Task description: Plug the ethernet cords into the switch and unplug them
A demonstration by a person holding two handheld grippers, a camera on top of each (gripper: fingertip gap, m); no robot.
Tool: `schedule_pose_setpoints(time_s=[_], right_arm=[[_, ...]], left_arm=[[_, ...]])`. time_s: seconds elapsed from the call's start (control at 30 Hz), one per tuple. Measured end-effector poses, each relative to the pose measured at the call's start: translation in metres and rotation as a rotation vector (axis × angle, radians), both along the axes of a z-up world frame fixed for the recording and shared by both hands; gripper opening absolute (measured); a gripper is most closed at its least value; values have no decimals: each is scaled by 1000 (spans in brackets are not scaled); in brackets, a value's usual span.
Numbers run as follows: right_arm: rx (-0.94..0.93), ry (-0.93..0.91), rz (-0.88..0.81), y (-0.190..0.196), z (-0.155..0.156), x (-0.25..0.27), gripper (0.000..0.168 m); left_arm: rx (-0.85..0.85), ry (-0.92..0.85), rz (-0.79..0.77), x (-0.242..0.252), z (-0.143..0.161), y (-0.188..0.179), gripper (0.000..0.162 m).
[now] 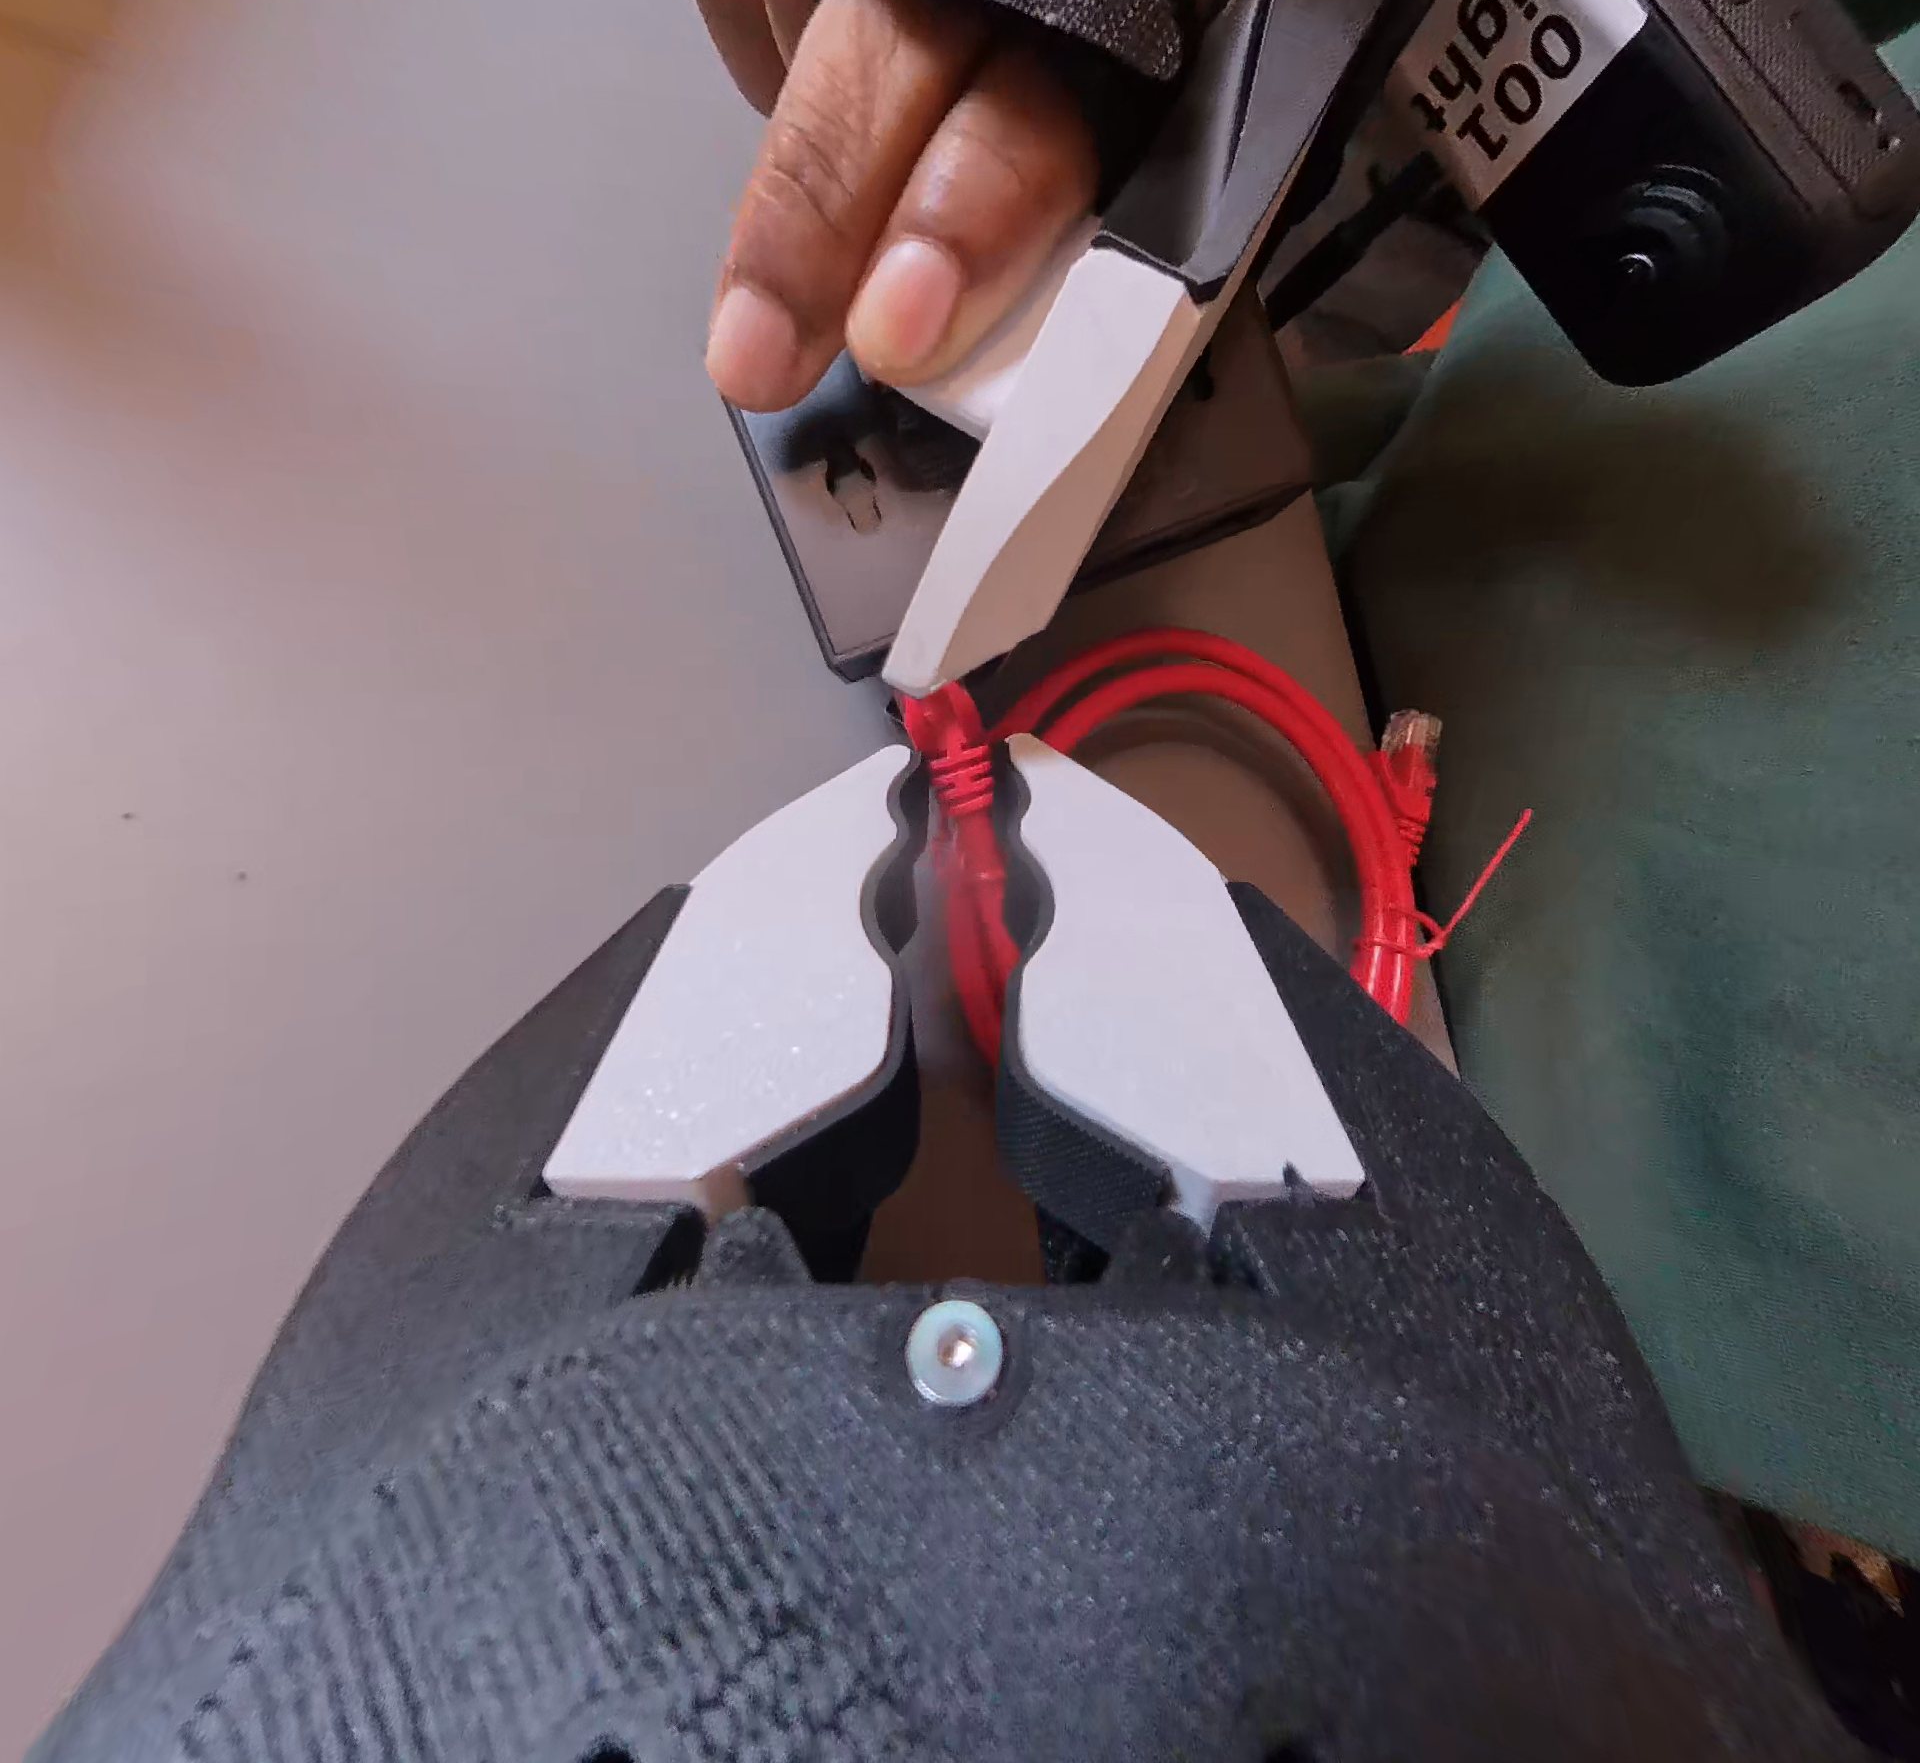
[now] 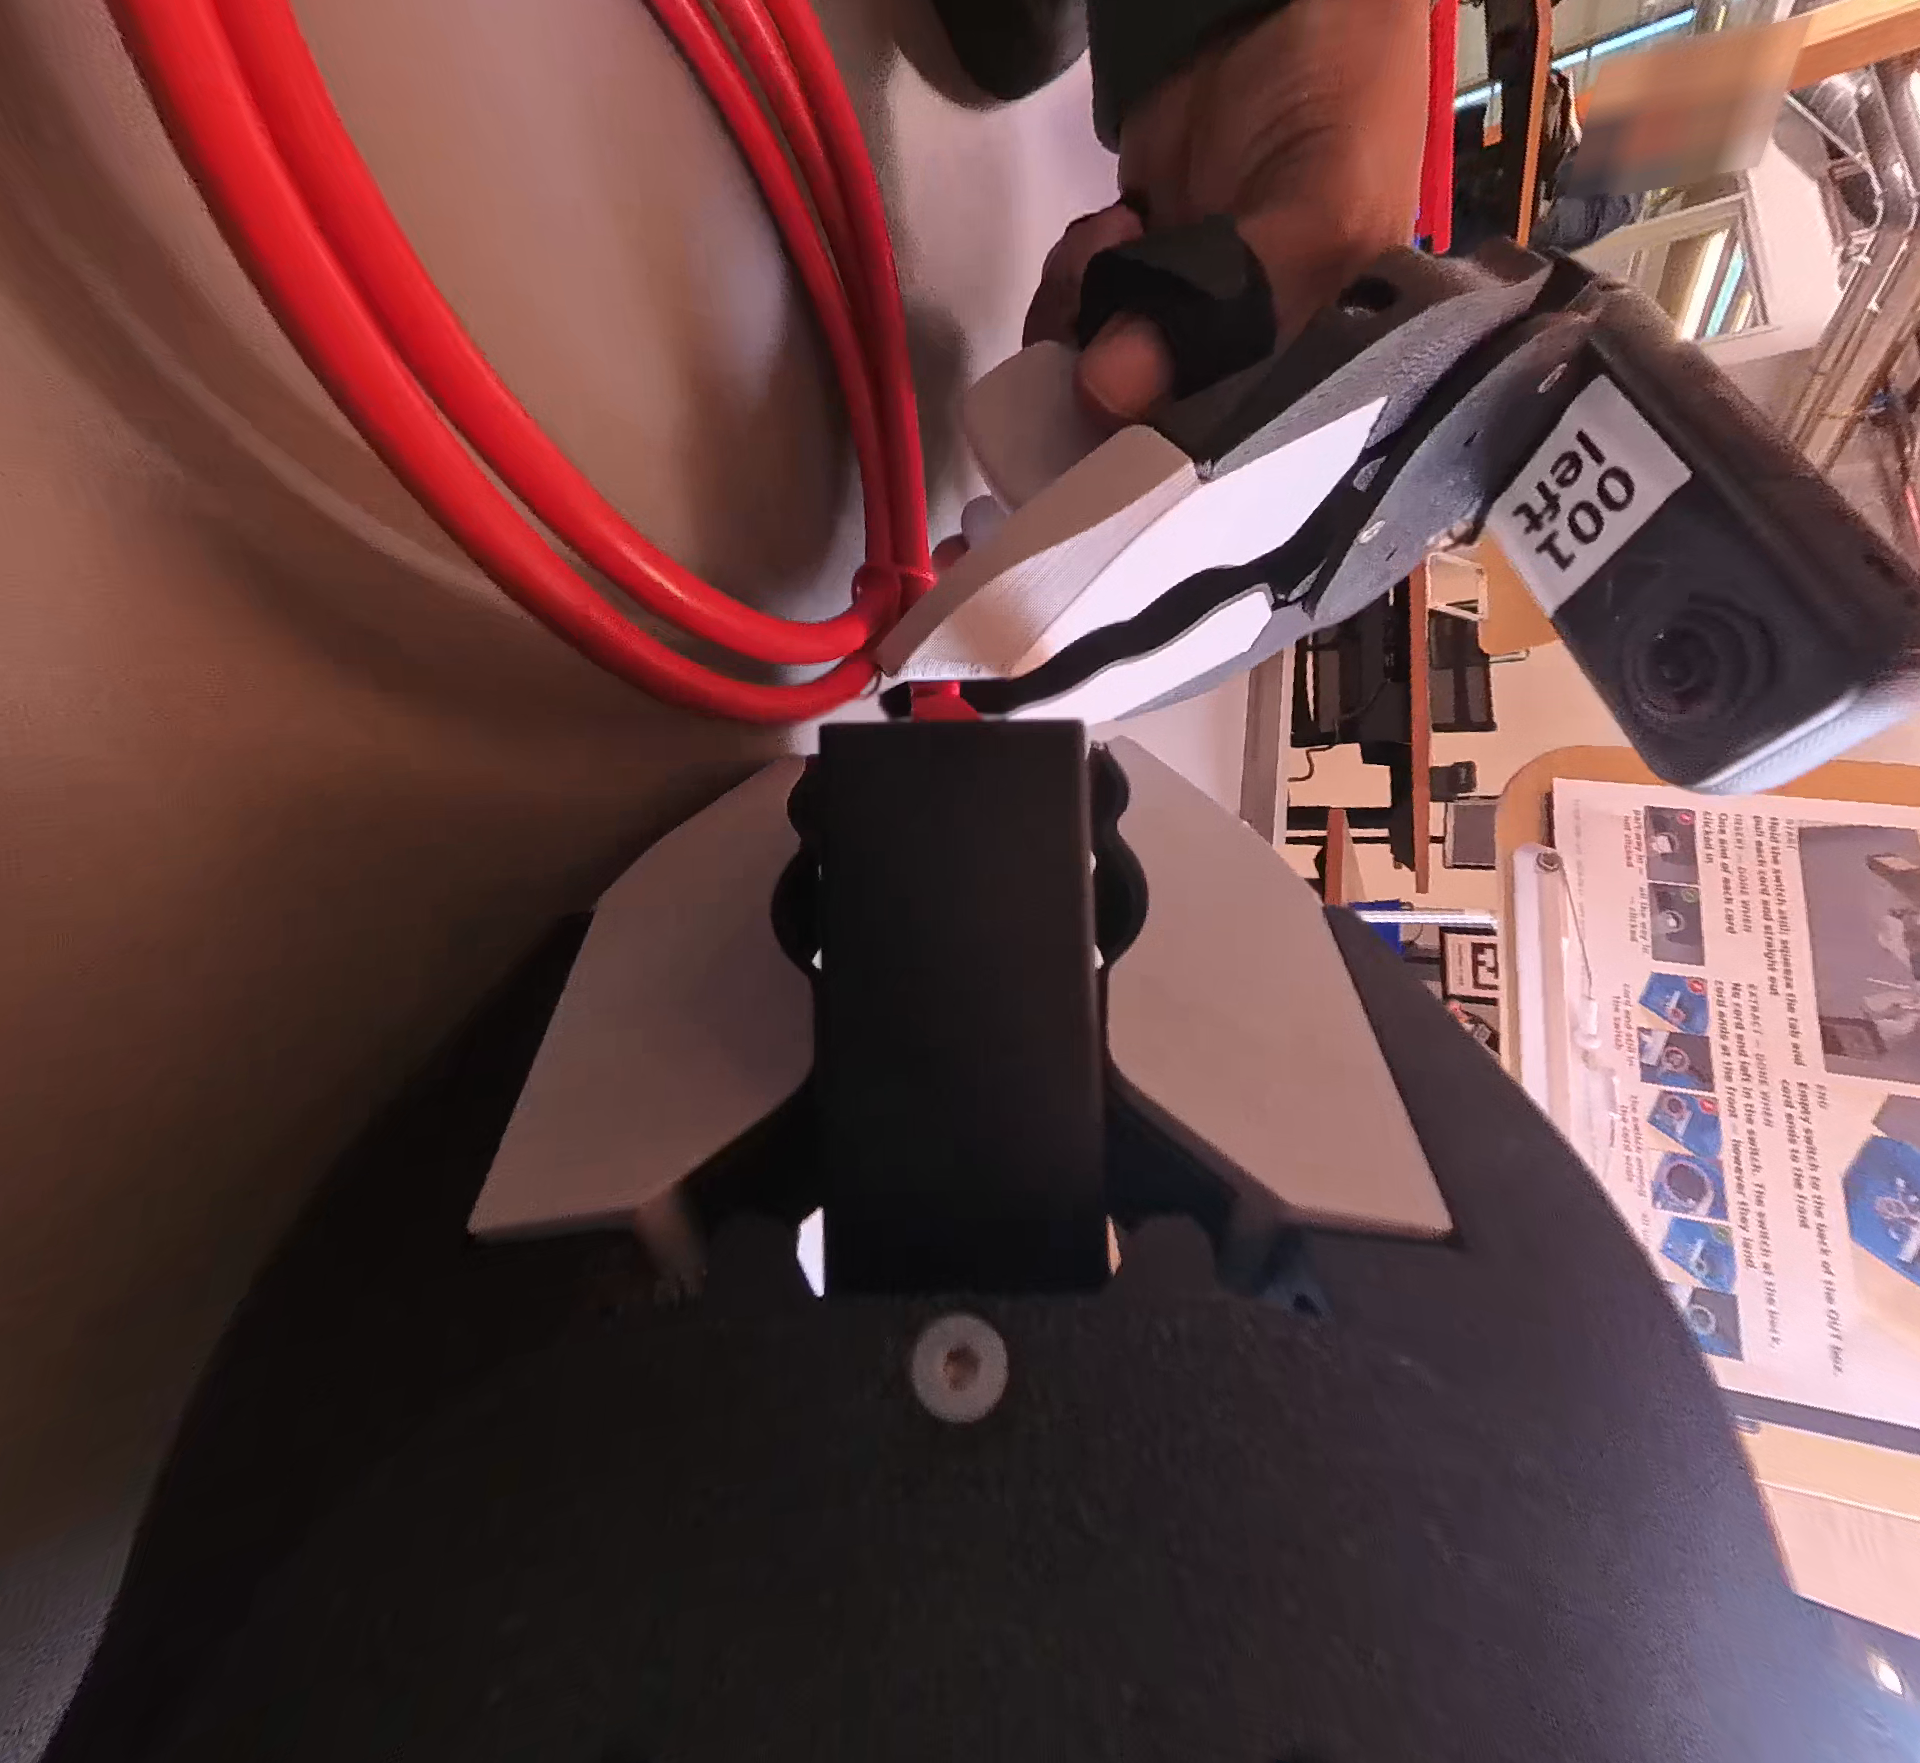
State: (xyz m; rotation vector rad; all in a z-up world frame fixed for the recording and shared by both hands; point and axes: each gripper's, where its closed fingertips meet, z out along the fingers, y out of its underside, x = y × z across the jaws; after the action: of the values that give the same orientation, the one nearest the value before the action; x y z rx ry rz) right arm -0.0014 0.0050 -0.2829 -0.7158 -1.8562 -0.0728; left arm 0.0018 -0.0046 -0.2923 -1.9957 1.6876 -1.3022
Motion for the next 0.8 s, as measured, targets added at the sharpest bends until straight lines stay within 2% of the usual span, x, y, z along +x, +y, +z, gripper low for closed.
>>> schedule_pose_setpoints(time_s=[0.03, 0.17, 0.3, 0.47, 0.7, 0.8], right_arm=[[-10, 2, 3, 0, 0, 0, 49], [-29, 0, 27, -6, -1, -1, 48], [-6, 20, -2, 5, 5, 2, 50], [56, 92, -79, 25, 25, 6, 52], [86, 104, -273, 59, 28, 19, 55], [86, 91, -294, 63, 27, 21, 55]], left_arm=[[-17, -7, 1, 1, 0, 1, 11], [-50, -15, -37, 2, -3, -1, 11], [-27, -34, -31, 2, 5, 6, 12], [-57, -138, 96, 2, 28, 22, 13], [-131, -105, 322, 0, 36, 36, 12], [-149, -93, 377, 0, 40, 36, 12]])
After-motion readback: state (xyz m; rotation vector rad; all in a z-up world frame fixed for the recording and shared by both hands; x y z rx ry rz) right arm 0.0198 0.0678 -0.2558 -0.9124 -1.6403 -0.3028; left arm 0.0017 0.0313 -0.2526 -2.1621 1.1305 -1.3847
